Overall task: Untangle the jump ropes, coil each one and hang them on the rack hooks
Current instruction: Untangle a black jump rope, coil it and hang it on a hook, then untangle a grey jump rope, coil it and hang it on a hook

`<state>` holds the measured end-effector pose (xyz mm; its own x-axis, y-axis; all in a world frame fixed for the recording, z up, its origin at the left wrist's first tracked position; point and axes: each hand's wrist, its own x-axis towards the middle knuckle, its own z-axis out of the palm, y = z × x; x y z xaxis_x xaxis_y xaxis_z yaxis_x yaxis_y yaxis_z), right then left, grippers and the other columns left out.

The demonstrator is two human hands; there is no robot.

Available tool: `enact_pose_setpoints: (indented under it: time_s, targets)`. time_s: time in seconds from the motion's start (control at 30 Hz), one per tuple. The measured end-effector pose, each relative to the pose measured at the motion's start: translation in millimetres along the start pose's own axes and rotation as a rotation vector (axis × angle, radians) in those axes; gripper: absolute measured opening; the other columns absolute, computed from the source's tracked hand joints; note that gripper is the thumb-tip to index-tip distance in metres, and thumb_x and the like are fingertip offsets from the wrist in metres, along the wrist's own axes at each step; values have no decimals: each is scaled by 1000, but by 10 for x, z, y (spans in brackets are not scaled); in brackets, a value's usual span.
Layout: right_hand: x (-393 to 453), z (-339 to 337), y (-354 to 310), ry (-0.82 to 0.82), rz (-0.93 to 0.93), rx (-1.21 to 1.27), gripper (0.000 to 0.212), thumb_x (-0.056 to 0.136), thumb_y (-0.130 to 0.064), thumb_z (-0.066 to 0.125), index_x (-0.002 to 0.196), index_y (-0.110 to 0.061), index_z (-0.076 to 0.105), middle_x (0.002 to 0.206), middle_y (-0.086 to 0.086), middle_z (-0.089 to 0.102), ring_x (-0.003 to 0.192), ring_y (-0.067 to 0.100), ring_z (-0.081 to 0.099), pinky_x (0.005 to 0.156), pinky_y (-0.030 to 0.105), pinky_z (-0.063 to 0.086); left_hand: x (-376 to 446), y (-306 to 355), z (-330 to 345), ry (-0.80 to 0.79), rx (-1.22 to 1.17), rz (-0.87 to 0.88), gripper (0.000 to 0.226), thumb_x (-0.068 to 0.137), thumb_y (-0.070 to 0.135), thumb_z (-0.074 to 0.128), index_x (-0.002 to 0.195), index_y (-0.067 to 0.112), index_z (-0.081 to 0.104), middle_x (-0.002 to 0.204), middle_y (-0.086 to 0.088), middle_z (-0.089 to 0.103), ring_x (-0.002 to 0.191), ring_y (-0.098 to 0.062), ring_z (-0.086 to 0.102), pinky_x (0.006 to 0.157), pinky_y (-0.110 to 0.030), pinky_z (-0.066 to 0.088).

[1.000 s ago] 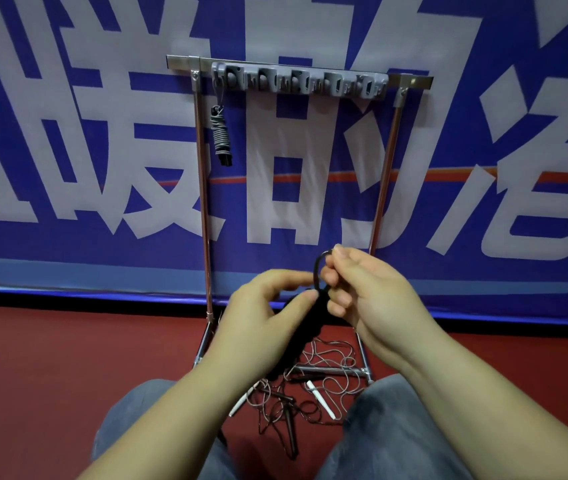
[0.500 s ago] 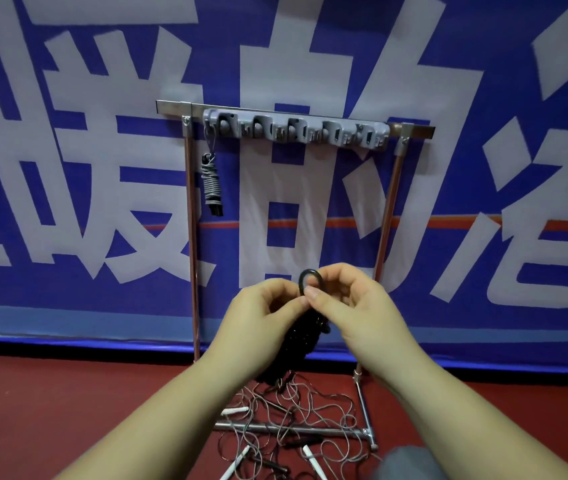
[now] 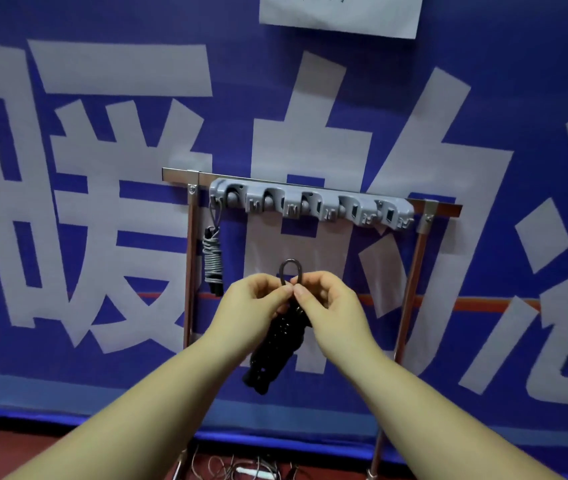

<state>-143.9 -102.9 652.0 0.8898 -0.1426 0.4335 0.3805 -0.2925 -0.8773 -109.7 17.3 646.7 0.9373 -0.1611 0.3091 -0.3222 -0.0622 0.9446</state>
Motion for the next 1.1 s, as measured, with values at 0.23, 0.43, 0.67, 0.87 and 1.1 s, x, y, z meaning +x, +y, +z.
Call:
enact_pose_setpoints:
  time_s: [0.23,0.43,0.67,0.87,1.1]
  targets:
    - [989,298,55,82,21,-25,3,93,-14,54,92,-15,57,91,6,66,83,15,62,70,17,49,881,27,-148,85,-61,-5,18,93,13,56,76,12,63,64,0,58,55,-7,48,59,-18,42]
    - [1734,606,76,112,56,24,4,93,-12,54,94,-12,58,84,3,65,81,15,61,74,24,49,1506,-24,-327,209,-68,28,28,94,16,55,67,17,63,65,0,59,53,-6,47,63,-22,43]
    - [2282,862,234,178,112,-120,18,94,-17,50,96,-6,64,88,1,69,82,16,59,73,25,42,2030,-168,-427,309,-11,-5,28,93,19,56,66,19,65,76,-7,66,75,-20,57,82,-40,50]
    - [2265,896,480,164,145,-85,11,93,-17,52,98,-12,60,85,-2,66,87,17,62,82,31,48,2078,-392,-373,272,-78,-64,19,93,18,57,77,16,66,80,-1,65,69,-10,56,59,-19,43]
    - [2083,702,508,73,17,-180,15,91,-19,56,105,-19,60,91,-9,59,86,8,56,72,19,40,1929,-389,-402,235,-31,-32,23,93,7,55,113,16,59,90,4,60,77,-4,55,64,-14,43]
